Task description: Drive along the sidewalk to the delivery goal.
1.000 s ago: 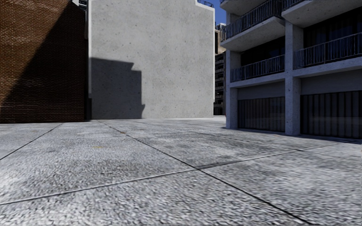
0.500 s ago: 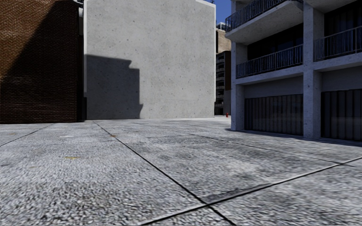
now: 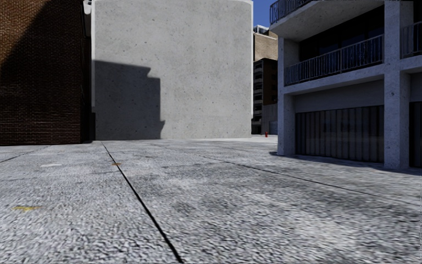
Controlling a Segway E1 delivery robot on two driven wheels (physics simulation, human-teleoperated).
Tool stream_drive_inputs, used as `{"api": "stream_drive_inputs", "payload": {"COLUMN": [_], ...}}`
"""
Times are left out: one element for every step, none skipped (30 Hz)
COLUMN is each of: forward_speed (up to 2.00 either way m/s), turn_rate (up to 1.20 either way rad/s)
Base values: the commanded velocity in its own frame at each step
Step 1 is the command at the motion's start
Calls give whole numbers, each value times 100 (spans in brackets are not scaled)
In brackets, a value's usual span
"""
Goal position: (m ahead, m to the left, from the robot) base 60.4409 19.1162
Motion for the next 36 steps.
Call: {"api": "stream_drive_inputs", "payload": {"forward_speed": [200,200,200,200,200,200,200,200,200,200,200,200,200,200,200,200,200,200,200,200,200,200,200,200,200,200,200,200,200,200,200,200,200,200,200,200], "turn_rate": [0,0,0,0,0,0,0,0,0,0,0,0,0,0,0,0,0,0,0,0,0,0,0,-4,-5,-5,-6,-7,-7,-7,-7,-7,-7,-7,-7,-7]}}
